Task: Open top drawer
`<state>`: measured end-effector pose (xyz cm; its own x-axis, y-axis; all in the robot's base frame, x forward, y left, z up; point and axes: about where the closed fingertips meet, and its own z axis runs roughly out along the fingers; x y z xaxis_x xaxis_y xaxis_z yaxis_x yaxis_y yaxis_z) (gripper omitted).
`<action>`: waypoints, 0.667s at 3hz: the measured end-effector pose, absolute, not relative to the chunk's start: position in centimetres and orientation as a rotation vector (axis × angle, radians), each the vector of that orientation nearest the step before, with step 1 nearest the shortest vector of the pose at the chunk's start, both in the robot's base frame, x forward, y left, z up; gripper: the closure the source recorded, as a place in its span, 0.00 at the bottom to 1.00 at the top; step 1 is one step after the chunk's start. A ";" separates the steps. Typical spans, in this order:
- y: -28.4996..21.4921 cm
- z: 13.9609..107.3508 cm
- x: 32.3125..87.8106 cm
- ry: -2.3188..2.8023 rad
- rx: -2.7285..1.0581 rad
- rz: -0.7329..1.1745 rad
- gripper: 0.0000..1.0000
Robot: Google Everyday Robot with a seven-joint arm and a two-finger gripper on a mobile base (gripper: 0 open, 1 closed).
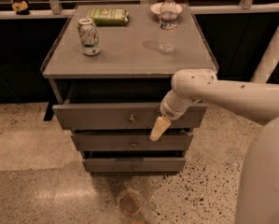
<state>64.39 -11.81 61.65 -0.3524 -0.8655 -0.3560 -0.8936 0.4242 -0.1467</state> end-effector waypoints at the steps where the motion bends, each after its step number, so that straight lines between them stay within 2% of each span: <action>1: -11.8 61.8 64.3 2.312 -1.503 0.106 0.00; 2: -11.8 62.1 64.4 2.311 -1.503 0.106 0.16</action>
Offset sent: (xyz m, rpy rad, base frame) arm -0.0005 -0.0003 0.0001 -0.0009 0.0065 -0.0013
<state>64.35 -11.82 62.10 -0.3558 -0.8653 -0.3530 -0.8940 0.4252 -0.1413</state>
